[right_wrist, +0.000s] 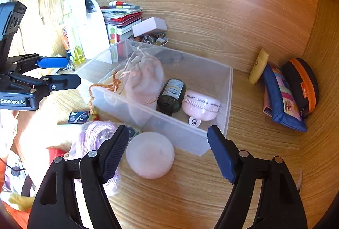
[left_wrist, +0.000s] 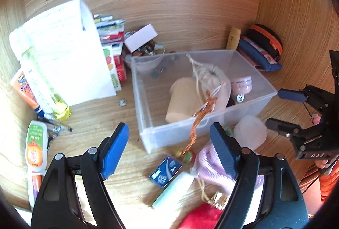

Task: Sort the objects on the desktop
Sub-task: 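Grasp the teal tube with the left gripper while the right gripper grasps the round white lid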

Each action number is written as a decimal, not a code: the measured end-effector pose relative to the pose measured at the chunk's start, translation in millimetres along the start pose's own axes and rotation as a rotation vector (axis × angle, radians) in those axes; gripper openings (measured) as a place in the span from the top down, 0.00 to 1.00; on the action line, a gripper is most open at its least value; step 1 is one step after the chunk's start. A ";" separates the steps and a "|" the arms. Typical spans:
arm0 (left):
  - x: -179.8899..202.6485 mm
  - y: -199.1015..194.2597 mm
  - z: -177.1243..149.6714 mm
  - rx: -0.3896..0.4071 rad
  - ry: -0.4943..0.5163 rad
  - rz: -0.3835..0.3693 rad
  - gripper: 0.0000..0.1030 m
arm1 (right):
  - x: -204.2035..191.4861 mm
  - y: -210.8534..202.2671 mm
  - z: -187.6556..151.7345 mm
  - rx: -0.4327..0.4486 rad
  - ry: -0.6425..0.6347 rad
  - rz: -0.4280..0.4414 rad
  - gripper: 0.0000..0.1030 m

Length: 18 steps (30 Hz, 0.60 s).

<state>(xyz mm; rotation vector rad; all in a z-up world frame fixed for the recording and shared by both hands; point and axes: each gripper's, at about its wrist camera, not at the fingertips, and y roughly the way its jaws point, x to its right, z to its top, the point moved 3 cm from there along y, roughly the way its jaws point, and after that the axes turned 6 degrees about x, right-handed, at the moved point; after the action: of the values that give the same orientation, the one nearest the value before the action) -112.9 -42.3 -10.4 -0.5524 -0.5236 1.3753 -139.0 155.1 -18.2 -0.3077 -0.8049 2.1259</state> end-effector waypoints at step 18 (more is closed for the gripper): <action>-23.3 -0.4 -76.7 -0.140 -0.031 0.015 0.24 | -5.8 13.1 -48.1 -0.112 0.010 -0.002 0.28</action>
<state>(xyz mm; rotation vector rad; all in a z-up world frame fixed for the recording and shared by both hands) -66.3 -70.0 -69.4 -0.6504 -0.6453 1.3699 -120.8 165.8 -63.8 -0.3765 -0.9197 2.0797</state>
